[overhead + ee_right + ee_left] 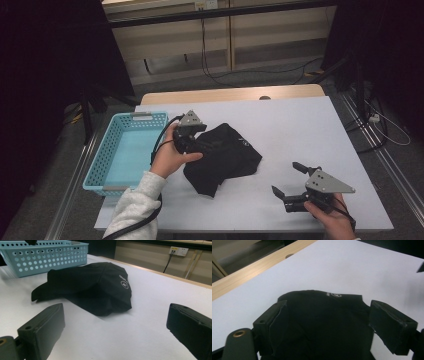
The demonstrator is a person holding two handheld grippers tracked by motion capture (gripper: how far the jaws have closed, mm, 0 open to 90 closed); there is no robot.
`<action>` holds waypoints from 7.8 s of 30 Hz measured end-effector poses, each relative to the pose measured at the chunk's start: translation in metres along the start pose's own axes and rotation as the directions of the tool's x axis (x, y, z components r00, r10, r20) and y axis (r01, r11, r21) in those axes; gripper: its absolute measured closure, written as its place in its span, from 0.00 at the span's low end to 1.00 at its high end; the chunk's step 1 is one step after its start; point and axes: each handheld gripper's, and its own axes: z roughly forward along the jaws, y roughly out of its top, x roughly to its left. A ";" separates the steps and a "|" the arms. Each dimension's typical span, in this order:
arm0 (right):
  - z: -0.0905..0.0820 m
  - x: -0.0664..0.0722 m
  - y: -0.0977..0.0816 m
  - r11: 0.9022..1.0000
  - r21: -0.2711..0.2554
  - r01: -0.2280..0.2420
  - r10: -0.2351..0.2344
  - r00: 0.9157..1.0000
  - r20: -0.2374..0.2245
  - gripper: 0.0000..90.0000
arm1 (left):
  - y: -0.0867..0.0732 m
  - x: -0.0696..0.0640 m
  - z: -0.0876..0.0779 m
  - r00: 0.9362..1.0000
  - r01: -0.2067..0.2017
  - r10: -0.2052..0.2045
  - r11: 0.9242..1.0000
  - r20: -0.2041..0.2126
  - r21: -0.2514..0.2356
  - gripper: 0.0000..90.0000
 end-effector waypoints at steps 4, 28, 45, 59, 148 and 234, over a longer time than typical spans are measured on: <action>0.008 0.002 0.003 1.000 0.020 0.002 -0.002 1.000 -0.004 0.01 | -0.010 -0.006 -0.005 1.000 0.011 -0.011 1.000 0.011 0.002 0.17; 0.072 0.004 0.021 0.989 0.136 0.060 -0.058 0.998 -0.013 0.07 | -0.048 -0.012 -0.014 0.995 0.079 -0.079 0.997 -0.054 0.011 0.17; 0.114 0.005 0.027 0.970 0.221 0.104 -0.106 0.994 -0.001 0.22 | -0.053 -0.018 -0.021 0.995 0.076 -0.076 0.997 -0.072 0.007 0.18; 0.141 0.010 0.031 0.936 0.275 0.219 -0.223 0.975 -0.018 0.54 | -0.056 -0.018 -0.021 0.994 0.088 -0.087 0.996 -0.063 0.009 0.18; 0.052 -0.079 0.016 0.966 0.219 -0.137 0.094 0.976 0.198 0.97 | -0.049 0.017 0.026 0.951 0.307 -0.304 0.950 -0.060 0.055 0.82; 0.049 -0.078 0.022 0.955 0.275 -0.108 0.062 0.983 0.172 0.97 | -0.042 0.015 0.003 0.950 0.270 -0.264 0.963 -0.166 0.014 0.97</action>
